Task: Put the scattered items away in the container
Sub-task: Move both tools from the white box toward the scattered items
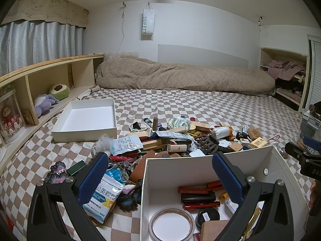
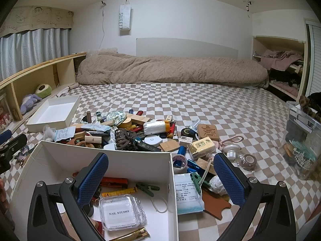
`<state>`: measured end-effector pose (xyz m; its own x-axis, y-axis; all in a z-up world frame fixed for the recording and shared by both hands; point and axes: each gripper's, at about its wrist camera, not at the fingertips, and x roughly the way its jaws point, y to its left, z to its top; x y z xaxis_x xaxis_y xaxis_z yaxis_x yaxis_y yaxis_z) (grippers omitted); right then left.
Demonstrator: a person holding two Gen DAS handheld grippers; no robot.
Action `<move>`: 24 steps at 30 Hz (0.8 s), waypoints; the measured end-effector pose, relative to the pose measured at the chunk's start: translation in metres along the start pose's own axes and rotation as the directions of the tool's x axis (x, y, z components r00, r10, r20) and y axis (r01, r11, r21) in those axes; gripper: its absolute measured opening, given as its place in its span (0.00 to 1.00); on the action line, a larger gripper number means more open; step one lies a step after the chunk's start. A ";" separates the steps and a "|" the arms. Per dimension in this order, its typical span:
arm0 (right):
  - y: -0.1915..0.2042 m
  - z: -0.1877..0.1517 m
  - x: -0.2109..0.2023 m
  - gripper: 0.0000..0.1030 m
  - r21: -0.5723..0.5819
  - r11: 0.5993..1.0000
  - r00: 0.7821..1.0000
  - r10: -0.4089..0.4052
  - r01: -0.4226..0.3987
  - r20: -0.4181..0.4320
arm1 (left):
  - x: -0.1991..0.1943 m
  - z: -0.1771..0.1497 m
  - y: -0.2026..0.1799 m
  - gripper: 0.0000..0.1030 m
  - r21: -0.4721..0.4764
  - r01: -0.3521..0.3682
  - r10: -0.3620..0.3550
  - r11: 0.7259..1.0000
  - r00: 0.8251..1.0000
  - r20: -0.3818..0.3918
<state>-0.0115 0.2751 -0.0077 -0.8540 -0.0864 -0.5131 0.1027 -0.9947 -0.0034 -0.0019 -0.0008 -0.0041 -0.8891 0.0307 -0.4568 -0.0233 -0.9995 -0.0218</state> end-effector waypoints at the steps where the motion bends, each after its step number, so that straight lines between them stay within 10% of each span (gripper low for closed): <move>1: 0.000 0.000 0.000 1.00 0.000 1.000 1.000 0.000 0.000 0.000 | 0.000 0.000 0.000 1.00 0.001 0.001 -0.001 1.000 1.000 0.000; 24: 0.003 0.003 -0.010 1.00 -0.011 1.000 1.000 0.010 -0.010 -0.003 | -0.013 0.004 0.001 1.00 0.016 0.041 -0.042 0.999 0.999 0.032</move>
<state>-0.0043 0.2733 -0.0002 -0.8512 -0.0965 -0.5159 0.1174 -0.9931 -0.0080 0.0082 -0.0018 0.0051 -0.9015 0.0721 -0.4267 -0.0673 -0.9974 -0.0263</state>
